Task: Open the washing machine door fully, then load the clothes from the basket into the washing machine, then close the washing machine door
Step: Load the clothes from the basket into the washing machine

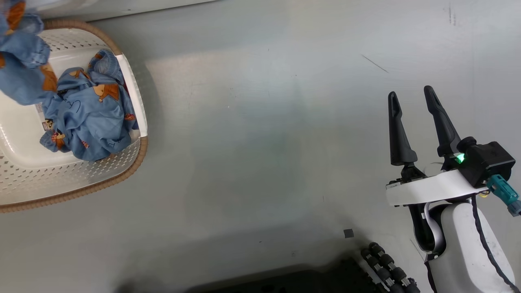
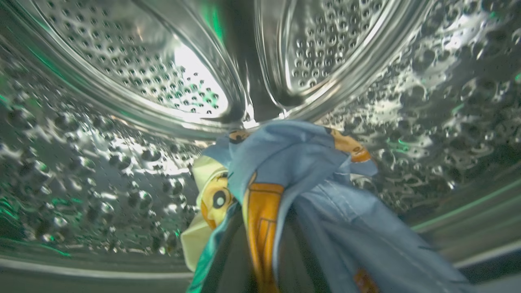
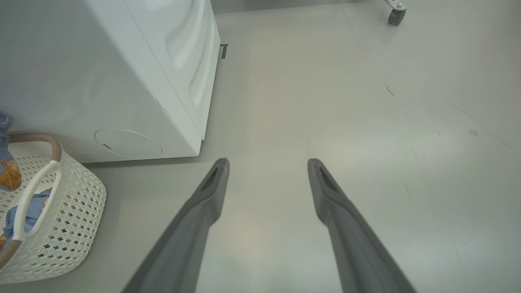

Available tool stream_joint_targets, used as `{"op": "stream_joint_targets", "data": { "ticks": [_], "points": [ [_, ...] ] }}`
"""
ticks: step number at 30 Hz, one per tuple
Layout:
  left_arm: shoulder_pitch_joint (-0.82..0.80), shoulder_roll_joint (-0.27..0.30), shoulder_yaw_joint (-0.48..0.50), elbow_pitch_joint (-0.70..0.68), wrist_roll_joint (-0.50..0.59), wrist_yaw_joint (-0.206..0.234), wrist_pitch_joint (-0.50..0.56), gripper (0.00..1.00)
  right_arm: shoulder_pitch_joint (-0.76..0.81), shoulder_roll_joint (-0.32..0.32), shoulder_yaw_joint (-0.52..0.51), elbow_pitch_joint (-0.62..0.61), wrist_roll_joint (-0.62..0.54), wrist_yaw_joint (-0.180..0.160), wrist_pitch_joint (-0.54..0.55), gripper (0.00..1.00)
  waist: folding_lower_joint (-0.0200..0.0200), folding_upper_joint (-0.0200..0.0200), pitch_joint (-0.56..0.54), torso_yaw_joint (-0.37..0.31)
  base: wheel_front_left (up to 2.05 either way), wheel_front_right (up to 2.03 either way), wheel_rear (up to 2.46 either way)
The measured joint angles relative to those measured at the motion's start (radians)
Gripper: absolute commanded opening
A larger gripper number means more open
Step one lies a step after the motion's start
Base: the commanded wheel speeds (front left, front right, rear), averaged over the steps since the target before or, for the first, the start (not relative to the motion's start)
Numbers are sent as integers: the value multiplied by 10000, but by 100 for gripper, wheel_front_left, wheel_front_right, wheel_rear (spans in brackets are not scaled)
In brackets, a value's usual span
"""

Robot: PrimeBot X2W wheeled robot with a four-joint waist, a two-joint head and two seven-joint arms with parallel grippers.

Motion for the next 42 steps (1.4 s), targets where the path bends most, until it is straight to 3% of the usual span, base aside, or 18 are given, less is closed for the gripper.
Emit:
{"op": "stream_joint_targets", "data": {
  "ticks": [10, 16, 18, 27, 42],
  "points": [
    [-755, 353, -606, -654, 974, -2, -2809, 0, -103, 19, 150, 2, 100, 0, 0, 100, 0, 0, 291, -111, 0, 0, 0],
    [-752, 360, -635, -272, 1068, -2, -3335, 0, -198, 21, 138, 12, 102, 0, 0, 100, 0, 0, 329, -145, 0, 0, 0],
    [-747, 314, -570, 113, 1024, -2, -3350, 100, -205, 21, 140, 17, 161, 0, 0, 100, 0, 0, 330, -145, 0, 0, 0],
    [-583, -140, -531, 1325, 713, 12, -3753, 100, -407, 29, 27, 123, 272, -73, -2, 100, 0, 0, 142, -44, 0, 0, 0],
    [-302, -713, -556, 2109, 399, 12, -4067, 100, -421, 25, -222, 268, 190, -90, 0, 100, 0, 0, -667, 541, 0, 0, 0]
  ]
}}
